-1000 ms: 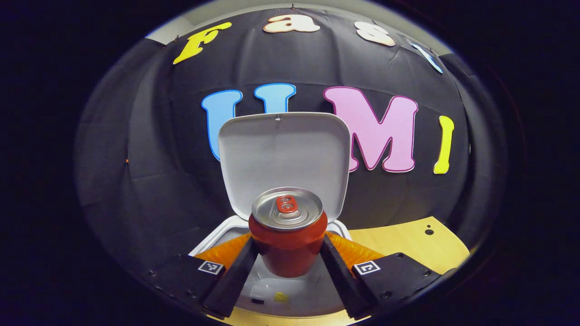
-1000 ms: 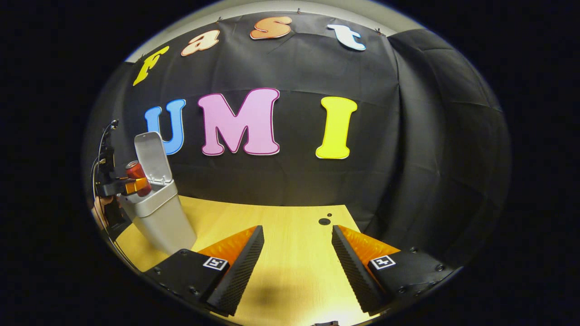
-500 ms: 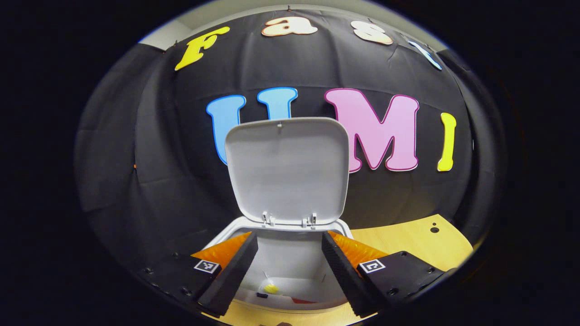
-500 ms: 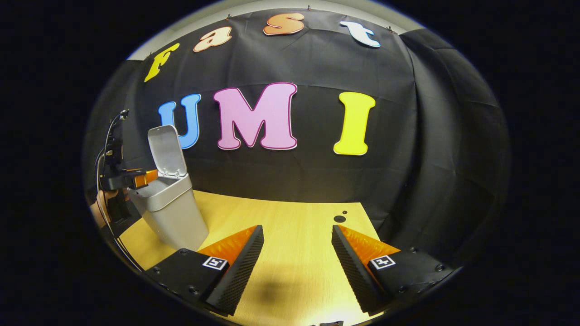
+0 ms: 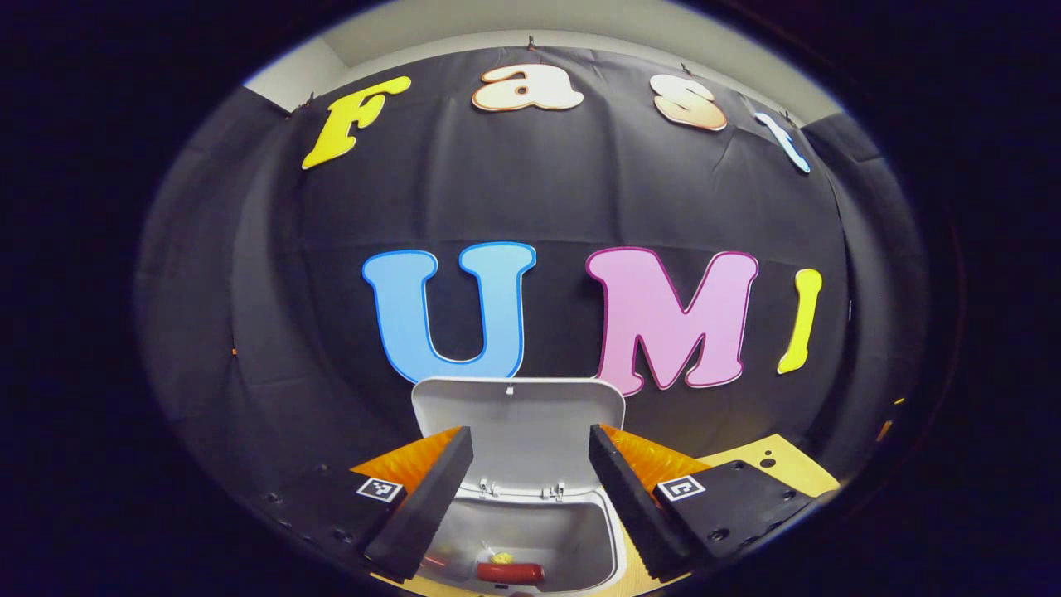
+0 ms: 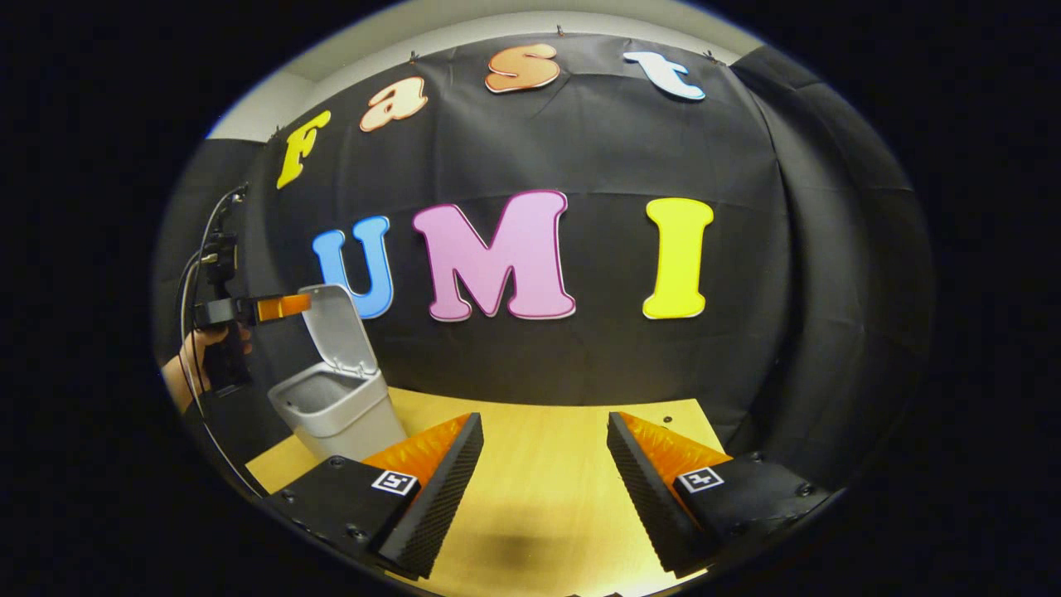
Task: Press the lid of the desktop garbage bin to open it, pick up the crumpled paper on the desktop and throw it into the bin, then pick up the pop can on the desktop and drop it into the bin, and finally close the garbage bin lid.
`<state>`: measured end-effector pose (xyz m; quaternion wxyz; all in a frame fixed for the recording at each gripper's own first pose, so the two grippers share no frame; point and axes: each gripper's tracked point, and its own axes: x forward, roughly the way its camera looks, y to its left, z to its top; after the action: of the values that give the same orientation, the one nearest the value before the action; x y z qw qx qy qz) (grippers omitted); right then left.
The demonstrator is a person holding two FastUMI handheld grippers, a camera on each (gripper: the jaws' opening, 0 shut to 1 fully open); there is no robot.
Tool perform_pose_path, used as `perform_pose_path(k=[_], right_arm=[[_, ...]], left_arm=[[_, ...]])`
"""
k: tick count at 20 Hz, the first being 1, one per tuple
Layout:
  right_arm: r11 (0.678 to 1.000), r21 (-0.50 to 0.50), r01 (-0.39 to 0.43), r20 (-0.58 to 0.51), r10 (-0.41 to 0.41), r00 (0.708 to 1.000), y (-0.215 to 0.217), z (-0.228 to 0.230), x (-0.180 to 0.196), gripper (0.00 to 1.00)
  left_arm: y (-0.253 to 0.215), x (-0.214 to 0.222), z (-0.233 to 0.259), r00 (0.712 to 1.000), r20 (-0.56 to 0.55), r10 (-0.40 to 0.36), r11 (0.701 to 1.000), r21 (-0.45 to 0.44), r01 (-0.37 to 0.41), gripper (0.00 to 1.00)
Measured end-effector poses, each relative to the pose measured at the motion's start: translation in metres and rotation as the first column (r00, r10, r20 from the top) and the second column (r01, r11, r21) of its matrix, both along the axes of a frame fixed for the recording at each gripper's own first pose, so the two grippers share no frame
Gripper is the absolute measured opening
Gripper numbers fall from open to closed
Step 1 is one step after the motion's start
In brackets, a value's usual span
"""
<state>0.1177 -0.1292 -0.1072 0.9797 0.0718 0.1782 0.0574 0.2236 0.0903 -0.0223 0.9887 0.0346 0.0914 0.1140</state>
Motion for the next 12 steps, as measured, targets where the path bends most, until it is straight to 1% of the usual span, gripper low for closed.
perform_pose_path(k=[2,4,6,9,12], right_arm=[[1.0,-0.024,-0.003,0.027,0.004,1.0,0.002,0.009,0.007,0.97],[0.998,-0.054,0.01,0.042,-0.008,0.999,0.002,0.006,0.012,0.97],[0.998,-0.055,-0.012,0.017,0.013,1.0,0.012,-0.006,0.014,0.97],[0.998,-0.06,-0.02,-0.032,0.018,0.999,0.014,-0.025,0.014,0.97],[0.999,-0.041,-0.01,-0.073,0.007,0.997,0.016,-0.04,0.012,0.98]], left_arm=[[0.003,0.014,0.007,1.0,0.003,-0.003,1.0,-0.015,0.003,0.95],[0.009,0.029,0.013,1.0,0.026,0.007,0.999,-0.053,-0.005,0.95],[0.016,0.042,0.024,0.998,0.06,0.015,0.997,-0.081,-0.01,0.96],[0.029,0.064,0.037,0.996,0.089,0.005,0.999,-0.041,-0.001,0.96],[0.036,0.084,0.037,0.998,0.062,-0.02,1.0,-0.022,0.021,0.96]])
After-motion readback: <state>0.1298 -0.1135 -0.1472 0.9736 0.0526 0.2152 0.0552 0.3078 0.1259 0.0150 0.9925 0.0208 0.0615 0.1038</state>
